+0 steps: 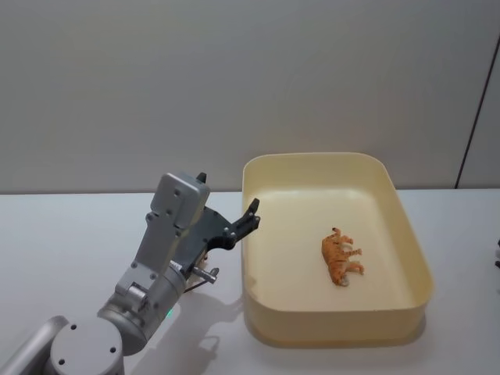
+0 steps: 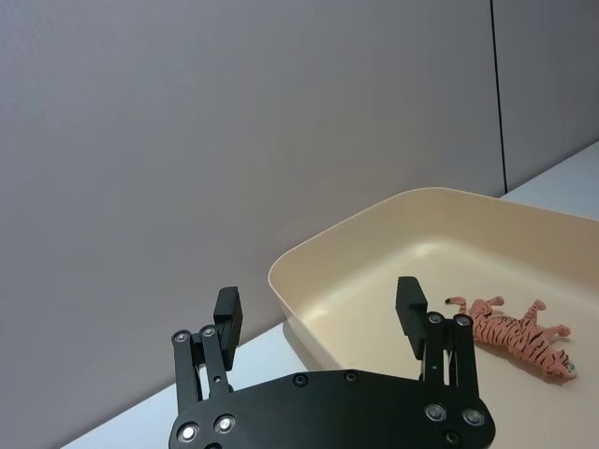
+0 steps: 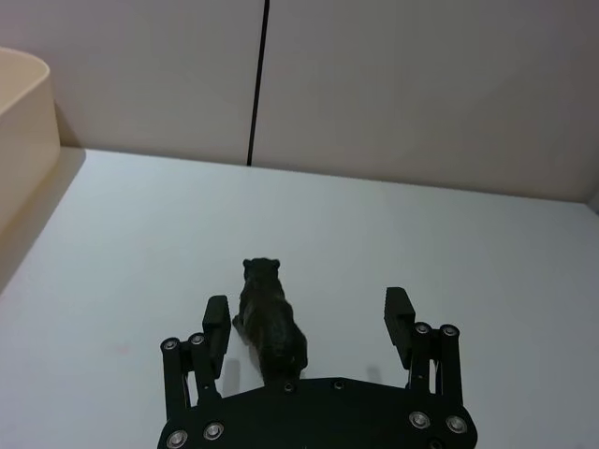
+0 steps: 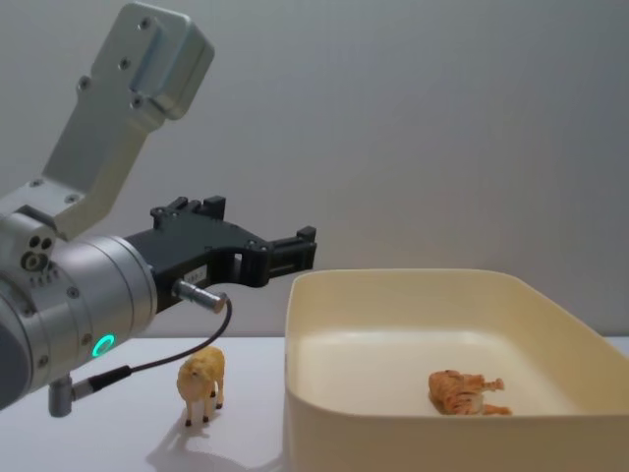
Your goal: Pick up the toy alternately with two hands and place it into the central storage box.
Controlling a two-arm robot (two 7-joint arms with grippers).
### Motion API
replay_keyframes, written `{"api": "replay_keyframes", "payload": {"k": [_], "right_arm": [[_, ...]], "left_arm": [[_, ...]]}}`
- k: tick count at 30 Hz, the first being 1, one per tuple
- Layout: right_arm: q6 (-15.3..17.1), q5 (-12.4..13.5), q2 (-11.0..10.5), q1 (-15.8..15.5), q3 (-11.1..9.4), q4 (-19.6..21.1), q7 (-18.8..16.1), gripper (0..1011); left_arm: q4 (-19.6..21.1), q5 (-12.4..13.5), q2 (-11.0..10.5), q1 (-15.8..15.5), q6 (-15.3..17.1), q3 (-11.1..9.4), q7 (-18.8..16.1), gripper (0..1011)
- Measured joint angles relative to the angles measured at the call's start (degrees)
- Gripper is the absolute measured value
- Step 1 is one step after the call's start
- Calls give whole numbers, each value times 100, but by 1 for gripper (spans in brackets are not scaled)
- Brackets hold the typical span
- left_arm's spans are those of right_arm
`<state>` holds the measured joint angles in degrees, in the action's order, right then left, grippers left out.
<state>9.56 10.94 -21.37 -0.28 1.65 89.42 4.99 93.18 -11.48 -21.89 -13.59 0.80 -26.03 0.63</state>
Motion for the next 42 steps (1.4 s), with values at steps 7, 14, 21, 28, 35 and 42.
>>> {"api": "replay_keyframes", "payload": {"k": [7,14,21,28,35,42], "right_arm": [[37,-104,104,161,85,-315,-21,963],[57,-166,162,255,132,-497,-32,795],[68,-203,198,313,164,-612,-39,589],[68,-210,215,329,170,-638,-59,343],[-40,-112,247,297,170,-556,-130,298],[-263,48,308,284,188,-368,-228,298]], "left_arm": [[0,0,0,0,0,0,0,1001],[0,0,0,0,0,0,0,1002],[0,0,0,0,0,0,0,1001],[0,0,0,0,0,0,0,1002],[0,0,0,0,0,0,0,1002],[0,0,0,0,0,0,0,1002]]}}
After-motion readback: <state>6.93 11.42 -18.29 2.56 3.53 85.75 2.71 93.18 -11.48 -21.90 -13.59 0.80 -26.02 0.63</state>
